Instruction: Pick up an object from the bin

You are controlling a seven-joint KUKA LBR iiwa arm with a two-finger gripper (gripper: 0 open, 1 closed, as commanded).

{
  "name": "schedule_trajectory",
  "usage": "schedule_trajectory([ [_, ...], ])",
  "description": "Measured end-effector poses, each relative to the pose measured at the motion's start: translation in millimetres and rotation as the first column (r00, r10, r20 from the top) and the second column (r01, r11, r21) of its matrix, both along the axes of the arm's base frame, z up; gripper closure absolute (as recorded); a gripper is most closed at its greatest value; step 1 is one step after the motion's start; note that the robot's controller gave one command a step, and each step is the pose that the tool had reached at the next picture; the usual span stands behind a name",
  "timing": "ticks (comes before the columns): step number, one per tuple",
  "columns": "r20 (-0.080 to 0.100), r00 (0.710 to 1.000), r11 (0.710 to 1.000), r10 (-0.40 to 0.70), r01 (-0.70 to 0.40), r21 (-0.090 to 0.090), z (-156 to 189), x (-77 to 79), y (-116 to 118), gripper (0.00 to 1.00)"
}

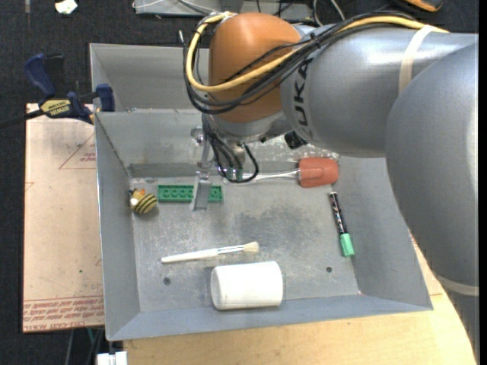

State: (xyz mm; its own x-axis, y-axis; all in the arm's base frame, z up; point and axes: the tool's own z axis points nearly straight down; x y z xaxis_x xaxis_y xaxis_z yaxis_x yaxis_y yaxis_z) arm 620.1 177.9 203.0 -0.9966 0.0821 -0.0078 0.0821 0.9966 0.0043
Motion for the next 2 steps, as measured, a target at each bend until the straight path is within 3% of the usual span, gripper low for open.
schedule_trajectory([
  [1, 0.000, 0.998, 0.998, -0.059, 0.059, 0.001, -59, 7.0, -3, 0.00],
  [2, 0.001, 0.999, 0.999, 0.046, -0.046, 0.000, -58, 15.1, 22, 0.00],
])
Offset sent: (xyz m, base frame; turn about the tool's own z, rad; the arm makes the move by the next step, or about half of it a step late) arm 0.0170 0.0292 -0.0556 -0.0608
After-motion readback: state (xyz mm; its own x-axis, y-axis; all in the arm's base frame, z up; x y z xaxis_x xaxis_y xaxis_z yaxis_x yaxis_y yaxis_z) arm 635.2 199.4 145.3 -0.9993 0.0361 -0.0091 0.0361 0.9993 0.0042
